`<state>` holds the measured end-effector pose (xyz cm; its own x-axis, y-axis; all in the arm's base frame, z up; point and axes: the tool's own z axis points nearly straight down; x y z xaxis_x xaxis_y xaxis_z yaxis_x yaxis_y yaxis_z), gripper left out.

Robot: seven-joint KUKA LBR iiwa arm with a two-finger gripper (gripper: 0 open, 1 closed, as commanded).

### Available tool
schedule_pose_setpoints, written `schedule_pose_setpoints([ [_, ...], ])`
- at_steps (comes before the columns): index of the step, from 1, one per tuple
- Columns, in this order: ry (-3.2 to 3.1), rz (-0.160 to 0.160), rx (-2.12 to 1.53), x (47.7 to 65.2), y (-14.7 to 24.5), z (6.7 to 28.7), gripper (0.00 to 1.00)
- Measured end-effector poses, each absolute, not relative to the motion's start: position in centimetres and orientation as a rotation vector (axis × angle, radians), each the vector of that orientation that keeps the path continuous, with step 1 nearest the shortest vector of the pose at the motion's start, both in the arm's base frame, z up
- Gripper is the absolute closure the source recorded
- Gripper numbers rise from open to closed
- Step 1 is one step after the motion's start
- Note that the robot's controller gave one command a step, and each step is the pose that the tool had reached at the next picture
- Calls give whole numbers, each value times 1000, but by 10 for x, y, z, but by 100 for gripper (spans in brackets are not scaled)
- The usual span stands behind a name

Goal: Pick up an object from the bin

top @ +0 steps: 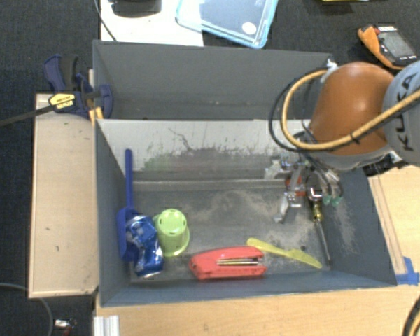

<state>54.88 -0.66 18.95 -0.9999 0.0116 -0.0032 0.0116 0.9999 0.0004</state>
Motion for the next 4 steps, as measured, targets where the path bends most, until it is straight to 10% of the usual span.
schedule_pose_setpoints([
  [1,3135,0,-36,510,-42,116,0],
  [3,3140,2,-8,477,-87,101,0],
  [4,3131,8,51,489,-79,69,0],
])
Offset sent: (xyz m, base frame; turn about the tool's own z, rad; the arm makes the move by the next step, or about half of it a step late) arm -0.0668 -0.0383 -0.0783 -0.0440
